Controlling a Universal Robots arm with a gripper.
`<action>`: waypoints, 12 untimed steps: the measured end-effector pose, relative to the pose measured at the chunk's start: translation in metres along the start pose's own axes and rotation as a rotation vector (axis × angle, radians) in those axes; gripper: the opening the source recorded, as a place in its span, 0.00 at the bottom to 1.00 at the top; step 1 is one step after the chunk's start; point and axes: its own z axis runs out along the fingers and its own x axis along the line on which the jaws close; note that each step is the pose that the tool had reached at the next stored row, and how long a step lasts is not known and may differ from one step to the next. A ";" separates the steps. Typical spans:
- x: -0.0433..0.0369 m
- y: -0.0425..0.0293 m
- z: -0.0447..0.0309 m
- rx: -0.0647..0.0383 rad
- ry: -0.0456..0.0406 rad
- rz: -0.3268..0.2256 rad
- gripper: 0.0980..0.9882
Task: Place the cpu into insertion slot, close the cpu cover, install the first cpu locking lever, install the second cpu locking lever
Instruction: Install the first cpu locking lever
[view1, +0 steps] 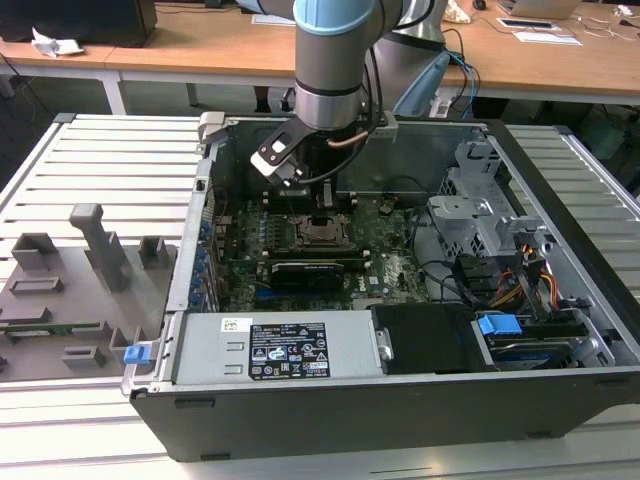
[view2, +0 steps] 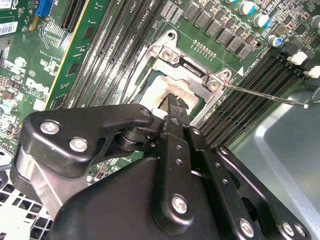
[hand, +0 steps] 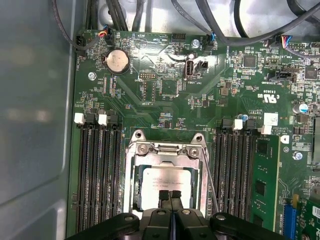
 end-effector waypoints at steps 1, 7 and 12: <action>0.0000 0.0000 -0.0004 0.000 0.0002 0.000 0.01; 0.0000 0.0000 -0.0013 0.000 0.0000 0.000 0.01; 0.0000 0.0001 -0.0022 0.000 0.0000 0.000 0.01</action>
